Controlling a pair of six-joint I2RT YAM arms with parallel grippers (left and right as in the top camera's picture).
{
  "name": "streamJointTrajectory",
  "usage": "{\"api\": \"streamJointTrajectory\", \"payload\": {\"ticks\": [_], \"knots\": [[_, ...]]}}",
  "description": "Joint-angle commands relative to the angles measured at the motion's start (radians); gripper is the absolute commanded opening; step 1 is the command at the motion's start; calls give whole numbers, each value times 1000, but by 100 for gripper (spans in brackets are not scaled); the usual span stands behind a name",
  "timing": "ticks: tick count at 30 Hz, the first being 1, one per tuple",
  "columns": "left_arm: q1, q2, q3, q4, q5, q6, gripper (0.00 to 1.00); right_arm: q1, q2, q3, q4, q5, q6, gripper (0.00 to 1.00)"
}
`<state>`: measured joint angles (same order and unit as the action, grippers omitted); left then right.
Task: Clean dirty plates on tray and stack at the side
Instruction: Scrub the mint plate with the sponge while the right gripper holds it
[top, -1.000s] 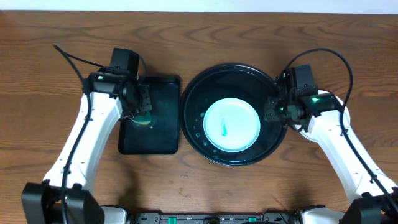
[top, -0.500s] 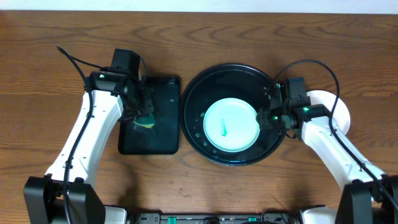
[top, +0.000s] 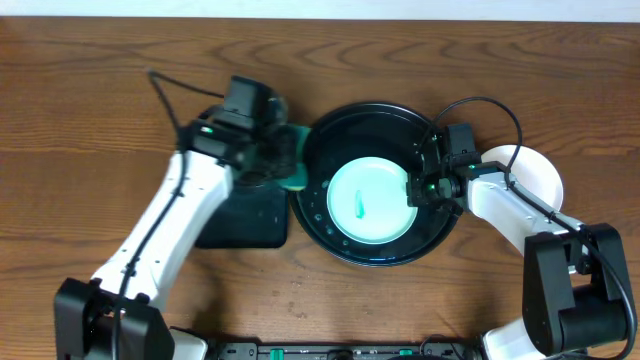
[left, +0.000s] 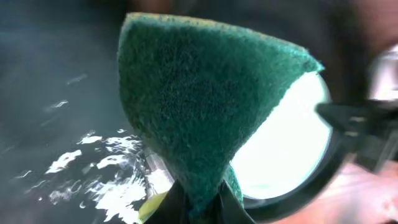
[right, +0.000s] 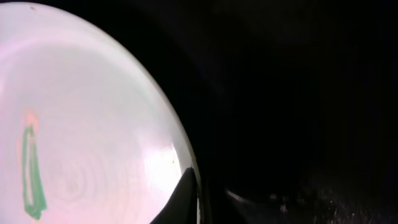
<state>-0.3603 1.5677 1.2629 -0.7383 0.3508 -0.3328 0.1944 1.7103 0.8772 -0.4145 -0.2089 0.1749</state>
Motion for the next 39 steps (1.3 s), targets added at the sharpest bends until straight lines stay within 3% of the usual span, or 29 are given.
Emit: {"api": "streamJointTrajectory", "payload": {"ticks": [1, 8, 16, 18, 22, 26, 29, 35, 39], "knots": [[-91, 39, 11, 57, 57, -53, 7, 11, 9, -5, -16, 20, 11, 1], [-262, 232, 11, 203, 57, -172, 7, 12, 10, -5, -39, 21, 11, 1], [-275, 423, 11, 216, 48, -201, 7, 12, 10, -5, -50, 21, 11, 1], [-265, 448, 11, 181, -37, -201, 7, 12, 10, -5, -50, 21, 11, 1], [-257, 453, 11, 66, -364, -211, 7, 12, 10, -5, -51, 20, 11, 1], [-257, 452, 11, 51, -448, -200, 7, 12, 10, -5, -50, 21, 11, 1], [-258, 452, 11, 113, -333, -200, 7, 12, 10, -5, -51, 21, 11, 1], [-272, 476, 10, 389, 248, -213, 7, 13, 10, -5, -72, 21, 11, 1], [-303, 504, 10, 491, 395, -250, 8, 12, 10, -5, -80, 21, 11, 1]]}}
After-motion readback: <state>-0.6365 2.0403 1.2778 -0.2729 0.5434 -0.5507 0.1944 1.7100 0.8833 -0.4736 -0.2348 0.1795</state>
